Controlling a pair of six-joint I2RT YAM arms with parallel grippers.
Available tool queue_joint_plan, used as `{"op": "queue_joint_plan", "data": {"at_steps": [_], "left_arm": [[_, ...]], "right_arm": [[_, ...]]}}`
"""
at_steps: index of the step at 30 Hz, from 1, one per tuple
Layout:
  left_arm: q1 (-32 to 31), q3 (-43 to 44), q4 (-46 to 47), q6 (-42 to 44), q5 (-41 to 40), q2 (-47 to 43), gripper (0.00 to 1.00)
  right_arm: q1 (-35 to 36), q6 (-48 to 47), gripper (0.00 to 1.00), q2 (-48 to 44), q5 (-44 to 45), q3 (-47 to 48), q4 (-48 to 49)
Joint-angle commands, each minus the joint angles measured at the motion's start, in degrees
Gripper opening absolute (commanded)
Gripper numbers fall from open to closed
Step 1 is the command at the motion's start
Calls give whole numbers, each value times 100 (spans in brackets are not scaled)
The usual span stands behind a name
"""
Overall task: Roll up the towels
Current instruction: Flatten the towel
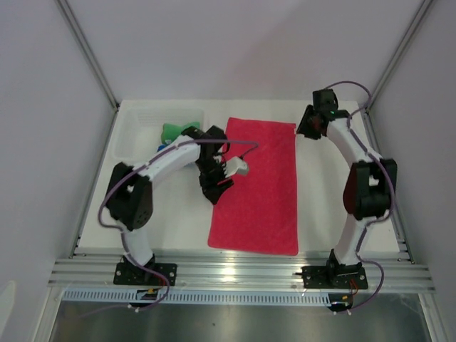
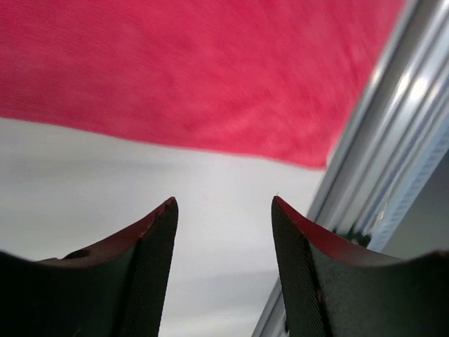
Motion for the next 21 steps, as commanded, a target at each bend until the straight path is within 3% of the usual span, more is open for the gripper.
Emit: {"op": "queue_joint_plan", "data": {"at_steps": [1,6,10,14,21], "left_arm": [[-323,-1296,65,2104,-171,-1387,60],[-1007,-3272,882,3634,-603,-3143,61],[-1518,-4782,2313,3961,-445,-4087,63],[-1809,-5218,2748,4049,-146,-4378,66],[-2107,-5482,3143,3953,153,-4089,66]], "right_arm": [[231,-124,39,-1862,417,-1677,-523],[661,604,40,-3691,-188,-4064,-594],[1634,1648,40,-4685,-304,-5506,-463],[2094,2205,41,-5099,-409,-6395,-654],[2446,2644,40,-5793,-339,-6905,-1297]]}}
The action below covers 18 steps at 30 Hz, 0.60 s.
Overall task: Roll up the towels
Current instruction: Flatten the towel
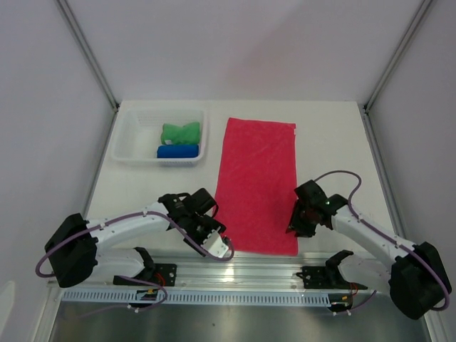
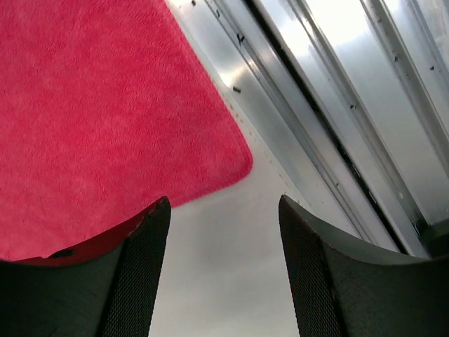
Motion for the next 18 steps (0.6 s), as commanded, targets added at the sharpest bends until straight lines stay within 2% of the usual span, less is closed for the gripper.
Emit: {"op": "queue_joint_plan", "data": {"at_steps": [1,4,7,11,14,16,18], "left_arm": [[-206,-175,560,189,413,115,66],[-417,-298,612,93,466,194,65],[-505,-404,963,-197,178,404,64],[-505,-368,1201,-304,-166,704,61],[-523,-448,1140,-198,-61,660,61],[-540,-439,1157,-311,-78,704,57],[-540,-413,1192,-391,-175,782,49]], "right_arm": [[149,553,40,-482,-24,-292,-329],[316,799,40,-798,-51,-389,-775],[422,957,41,-1097,46,-398,-1040],[501,1273,42,-1204,63,-521,-1024],[588,1423,44,-1082,28,-644,-953],[693,1519,44,-1038,89,-679,-883],[720,1564,44,-950,125,-749,-830]]}}
